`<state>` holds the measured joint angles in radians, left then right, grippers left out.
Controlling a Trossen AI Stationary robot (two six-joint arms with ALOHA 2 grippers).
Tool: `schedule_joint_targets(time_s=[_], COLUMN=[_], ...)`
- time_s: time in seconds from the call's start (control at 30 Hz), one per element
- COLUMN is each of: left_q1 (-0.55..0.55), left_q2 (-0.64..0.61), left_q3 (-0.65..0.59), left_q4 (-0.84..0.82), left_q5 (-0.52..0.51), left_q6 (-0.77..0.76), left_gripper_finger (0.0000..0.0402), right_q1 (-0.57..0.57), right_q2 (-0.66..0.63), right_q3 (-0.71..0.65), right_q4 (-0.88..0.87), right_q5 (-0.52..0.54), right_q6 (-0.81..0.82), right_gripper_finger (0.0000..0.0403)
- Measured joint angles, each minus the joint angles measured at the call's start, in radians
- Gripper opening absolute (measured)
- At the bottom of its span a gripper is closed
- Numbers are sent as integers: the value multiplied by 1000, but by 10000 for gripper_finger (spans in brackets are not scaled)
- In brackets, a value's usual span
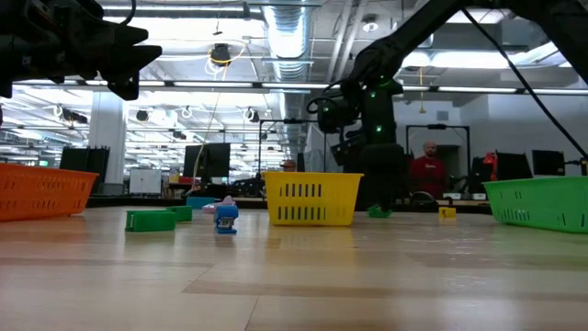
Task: Pick and place Stapler, Stapler remover, tape
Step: Put the green stapler into the green basket
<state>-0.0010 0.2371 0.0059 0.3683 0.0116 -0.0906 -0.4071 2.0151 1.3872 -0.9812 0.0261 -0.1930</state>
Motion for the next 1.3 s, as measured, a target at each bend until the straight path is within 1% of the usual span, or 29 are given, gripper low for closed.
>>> schedule_joint_targets(time_s=[0.27,0.5,0.87,1.1,1.3], left_q1=[0,0,0,0,0], left_q2=[0,0,0,0,0], left_q3=[0,0,0,0,0], left_q4=[0,0,0,0,0], left_q5=[0,0,0,0,0], left_q6=[0,0,0,0,0], left_gripper_finger=[150,150,150,150,150], right_q1=[1,1,46,84,119], right_q2=[-56,-160,-332,-429,-502], right_q3=[0,0,0,-2,-72], right_q4=[-30,-55,-183,-296,-357], right_q5=[0,0,0,0,-2], right_q6=[0,0,0,16,19], right_gripper_finger=[51,68,62,62,62])
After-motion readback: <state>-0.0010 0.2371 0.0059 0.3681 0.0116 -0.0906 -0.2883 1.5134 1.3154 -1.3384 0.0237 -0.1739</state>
